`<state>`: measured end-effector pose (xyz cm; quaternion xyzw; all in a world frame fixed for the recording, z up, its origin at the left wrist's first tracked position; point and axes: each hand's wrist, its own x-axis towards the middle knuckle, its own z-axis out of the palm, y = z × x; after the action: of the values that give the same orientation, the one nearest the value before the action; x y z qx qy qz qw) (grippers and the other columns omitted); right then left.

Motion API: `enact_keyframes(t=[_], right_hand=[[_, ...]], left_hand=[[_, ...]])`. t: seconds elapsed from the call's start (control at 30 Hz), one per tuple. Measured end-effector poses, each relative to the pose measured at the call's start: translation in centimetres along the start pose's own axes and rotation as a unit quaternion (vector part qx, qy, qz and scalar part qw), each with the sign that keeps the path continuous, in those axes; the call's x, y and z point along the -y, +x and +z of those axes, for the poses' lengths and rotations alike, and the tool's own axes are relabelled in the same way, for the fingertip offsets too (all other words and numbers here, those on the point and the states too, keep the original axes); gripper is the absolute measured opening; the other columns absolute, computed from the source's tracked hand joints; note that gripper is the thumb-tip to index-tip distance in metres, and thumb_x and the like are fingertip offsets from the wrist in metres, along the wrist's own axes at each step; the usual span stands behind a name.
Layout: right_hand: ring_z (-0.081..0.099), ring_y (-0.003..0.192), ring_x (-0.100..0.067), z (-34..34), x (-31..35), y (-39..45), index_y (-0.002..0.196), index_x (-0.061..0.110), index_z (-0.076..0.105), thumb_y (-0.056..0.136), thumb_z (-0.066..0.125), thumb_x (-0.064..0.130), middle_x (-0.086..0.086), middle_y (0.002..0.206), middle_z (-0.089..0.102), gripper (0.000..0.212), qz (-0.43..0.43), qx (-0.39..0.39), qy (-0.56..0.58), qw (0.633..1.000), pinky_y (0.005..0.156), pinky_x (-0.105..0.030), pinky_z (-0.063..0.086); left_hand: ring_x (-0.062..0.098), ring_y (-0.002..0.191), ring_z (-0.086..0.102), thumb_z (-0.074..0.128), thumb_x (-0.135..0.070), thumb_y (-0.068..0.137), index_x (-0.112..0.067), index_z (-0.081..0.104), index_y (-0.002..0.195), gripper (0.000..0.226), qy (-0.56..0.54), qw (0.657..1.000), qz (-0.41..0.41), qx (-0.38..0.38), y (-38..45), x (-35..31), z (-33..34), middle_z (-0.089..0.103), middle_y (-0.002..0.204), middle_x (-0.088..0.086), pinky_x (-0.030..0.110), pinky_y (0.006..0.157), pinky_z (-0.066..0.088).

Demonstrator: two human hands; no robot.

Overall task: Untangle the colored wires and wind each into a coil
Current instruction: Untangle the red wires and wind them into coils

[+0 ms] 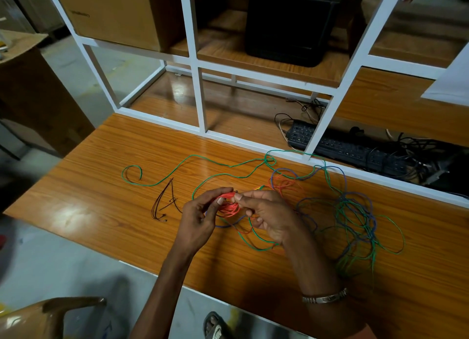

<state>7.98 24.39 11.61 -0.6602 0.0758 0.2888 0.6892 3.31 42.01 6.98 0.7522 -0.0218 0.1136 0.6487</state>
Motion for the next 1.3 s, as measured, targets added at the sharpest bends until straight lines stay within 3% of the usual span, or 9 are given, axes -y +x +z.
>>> enact_keyframes(t=[0.33, 0.5, 0.63, 0.9, 1.1, 1.3], right_hand=[[0.044, 0.056, -0.004, -0.4, 0.2, -0.7, 0.1, 0.005, 0.078, 0.09, 0.078, 0.018, -0.003, 0.078, 0.062, 0.017, 0.013, -0.005, -0.002, 1.0, 0.043, -0.015, 0.022], [0.041, 0.06, -0.007, -0.5, 0.0, -0.8, 0.103, 0.002, 0.077, 0.091, 0.076, 0.02, -0.013, 0.086, 0.054, 0.022, -0.003, 0.006, 0.011, 1.0, 0.043, -0.015, 0.022], [0.044, 0.058, -0.005, -0.4, 0.1, -1.1, 0.097, 0.008, 0.079, 0.091, 0.077, 0.018, -0.007, 0.082, 0.061, 0.012, 0.001, 0.01, 0.001, 1.0, 0.044, -0.015, 0.022], [0.046, 0.054, -0.003, -0.3, 0.4, -1.4, 0.099, 0.006, 0.075, 0.091, 0.076, 0.014, -0.001, 0.076, 0.063, 0.012, 0.032, 0.013, 0.023, 0.999, 0.041, -0.013, 0.02], [0.047, 0.054, -0.003, -0.4, 0.4, -1.6, 0.118, -0.008, 0.068, 0.092, 0.073, 0.013, 0.002, 0.072, 0.063, 0.034, 0.044, 0.028, 0.063, 0.997, 0.038, -0.012, 0.021], [0.044, 0.054, -0.002, -0.9, 0.5, -1.7, 0.114, -0.006, 0.07, 0.094, 0.071, 0.013, 0.005, 0.07, 0.063, 0.028, 0.053, 0.051, 0.063, 0.995, 0.038, -0.011, 0.02]], left_hand=[[0.015, 0.12, 0.07, 0.058, 0.001, 0.103, -0.01, 0.075, 0.123, 0.028, 0.015, 1.0, 0.019, 0.01, -0.3, -0.7, 0.1, 0.077, 0.122, -0.004, 0.026, 0.098, 0.054], [0.018, 0.12, 0.07, 0.058, 0.0, 0.104, -0.008, 0.074, 0.125, 0.027, -0.02, 1.0, -0.003, 0.001, -0.6, -0.8, 0.4, 0.077, 0.122, -0.004, 0.028, 0.097, 0.055], [0.018, 0.122, 0.069, 0.058, 0.0, 0.104, -0.008, 0.074, 0.125, 0.028, -0.018, 1.0, -0.002, 0.012, -0.7, -0.8, 0.2, 0.077, 0.124, -0.002, 0.03, 0.1, 0.055], [0.018, 0.12, 0.07, 0.059, 0.0, 0.103, -0.009, 0.074, 0.124, 0.027, 0.002, 1.0, 0.012, 0.017, -0.9, -0.8, 0.0, 0.077, 0.123, -0.002, 0.03, 0.1, 0.055], [0.02, 0.121, 0.07, 0.059, -0.001, 0.104, -0.008, 0.073, 0.125, 0.027, -0.017, 1.0, 0.004, 0.008, -1.2, -0.8, 0.3, 0.076, 0.124, -0.001, 0.034, 0.101, 0.056], [0.02, 0.12, 0.07, 0.06, 0.0, 0.103, -0.009, 0.074, 0.125, 0.028, -0.035, 0.999, -0.01, 0.009, -1.4, -1.0, 0.3, 0.077, 0.124, 0.001, 0.03, 0.099, 0.055]])
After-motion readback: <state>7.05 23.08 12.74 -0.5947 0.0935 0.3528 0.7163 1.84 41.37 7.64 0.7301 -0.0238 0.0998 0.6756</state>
